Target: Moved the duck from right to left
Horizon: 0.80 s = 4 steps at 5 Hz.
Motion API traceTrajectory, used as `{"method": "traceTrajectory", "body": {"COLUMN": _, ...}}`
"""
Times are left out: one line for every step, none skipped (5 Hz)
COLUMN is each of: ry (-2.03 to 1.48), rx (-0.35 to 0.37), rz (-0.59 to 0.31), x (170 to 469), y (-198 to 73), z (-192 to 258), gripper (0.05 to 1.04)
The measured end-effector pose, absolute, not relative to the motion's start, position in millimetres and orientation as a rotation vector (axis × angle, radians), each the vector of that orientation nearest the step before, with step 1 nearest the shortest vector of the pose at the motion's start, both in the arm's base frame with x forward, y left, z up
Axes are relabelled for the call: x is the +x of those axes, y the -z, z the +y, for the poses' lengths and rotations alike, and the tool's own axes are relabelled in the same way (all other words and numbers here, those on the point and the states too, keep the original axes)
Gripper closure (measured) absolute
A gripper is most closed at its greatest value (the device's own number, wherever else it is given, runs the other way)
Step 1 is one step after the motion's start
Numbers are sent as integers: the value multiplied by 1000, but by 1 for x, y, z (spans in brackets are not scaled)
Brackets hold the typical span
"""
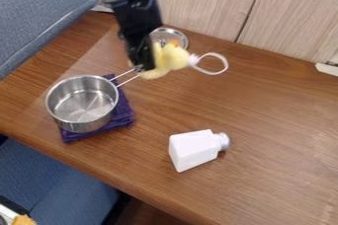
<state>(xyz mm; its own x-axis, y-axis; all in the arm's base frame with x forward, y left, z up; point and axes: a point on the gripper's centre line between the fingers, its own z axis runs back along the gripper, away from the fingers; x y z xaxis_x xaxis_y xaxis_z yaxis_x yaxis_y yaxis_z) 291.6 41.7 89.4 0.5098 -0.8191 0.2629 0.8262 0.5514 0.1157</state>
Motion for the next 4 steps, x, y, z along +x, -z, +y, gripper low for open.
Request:
{"method": "traceTrajectory", "body": {"ry": 988, "rx": -33, "rz": -272, "x": 272, "y": -72, "z": 59, "gripper": 975}}
{"method": "traceTrajectory", "body": {"ry": 1033, "rx": -54, "rz": -240, "x": 253, "y": -54, "z": 57, "gripper": 975}}
{"method": "traceTrajectory", "body": {"ry": 1063, "rx": -73, "rz": -207, "x": 239, "y": -41, "z": 51, "gripper": 975}}
{"method": "traceTrajectory", "body": {"ry": 1087, "rx": -60, "rz": -188, "x": 241, "y": -34, "z": 48, "gripper": 975}}
